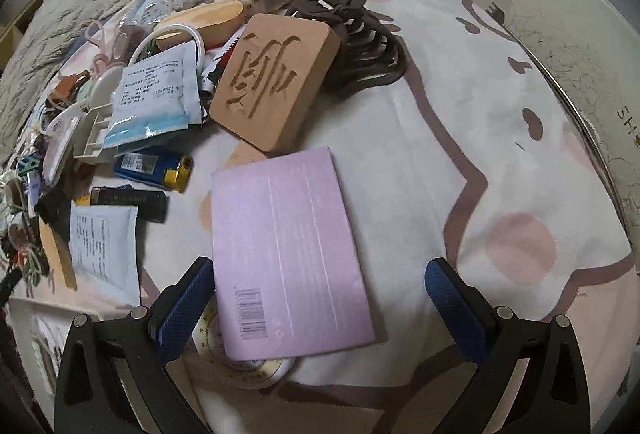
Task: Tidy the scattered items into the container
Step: 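Reach the left tool to the orange-handled scissors while the right tool approaches the lilac card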
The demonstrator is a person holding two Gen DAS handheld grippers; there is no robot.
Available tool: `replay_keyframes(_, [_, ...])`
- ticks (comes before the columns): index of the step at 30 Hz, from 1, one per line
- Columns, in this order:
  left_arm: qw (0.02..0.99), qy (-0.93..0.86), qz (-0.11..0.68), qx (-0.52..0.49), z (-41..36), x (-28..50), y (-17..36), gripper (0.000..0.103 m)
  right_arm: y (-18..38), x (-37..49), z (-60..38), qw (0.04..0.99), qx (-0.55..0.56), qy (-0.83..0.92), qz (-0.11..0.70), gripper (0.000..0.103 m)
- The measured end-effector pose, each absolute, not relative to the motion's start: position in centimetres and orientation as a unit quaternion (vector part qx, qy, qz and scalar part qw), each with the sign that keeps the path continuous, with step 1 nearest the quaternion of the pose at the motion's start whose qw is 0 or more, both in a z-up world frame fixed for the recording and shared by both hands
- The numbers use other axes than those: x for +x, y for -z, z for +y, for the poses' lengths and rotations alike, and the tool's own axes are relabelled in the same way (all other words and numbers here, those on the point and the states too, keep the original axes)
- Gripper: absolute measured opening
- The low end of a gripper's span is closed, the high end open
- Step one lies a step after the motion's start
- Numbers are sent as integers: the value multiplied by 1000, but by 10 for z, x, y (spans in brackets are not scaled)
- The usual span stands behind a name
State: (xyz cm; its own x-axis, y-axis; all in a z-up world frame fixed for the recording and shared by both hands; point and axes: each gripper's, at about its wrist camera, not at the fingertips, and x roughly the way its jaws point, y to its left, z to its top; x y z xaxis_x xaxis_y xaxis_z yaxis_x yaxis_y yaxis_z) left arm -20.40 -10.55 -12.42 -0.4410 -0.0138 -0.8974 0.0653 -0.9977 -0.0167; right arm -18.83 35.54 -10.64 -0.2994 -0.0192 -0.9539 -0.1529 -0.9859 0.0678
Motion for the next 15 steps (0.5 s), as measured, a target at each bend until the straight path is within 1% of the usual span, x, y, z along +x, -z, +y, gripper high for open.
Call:
replay_keyframes(5, [29, 837, 10, 546, -100, -219, 127, 103, 115, -194, 386, 54, -580, -812, 48, 103])
replay_keyframes(8, [37, 828, -4, 559, -95, -226, 131, 103, 110, -185, 388, 55, -572, -817, 49, 103])
replay_keyframes(12, [30, 817, -10, 576, -95, -230, 132, 103, 112, -172, 386, 65, -550, -833, 15, 103])
replay_keyframes(15, [25, 812, -14, 583, -96, -231, 132, 103, 112, -161, 387, 60, -528, -847, 12, 103])
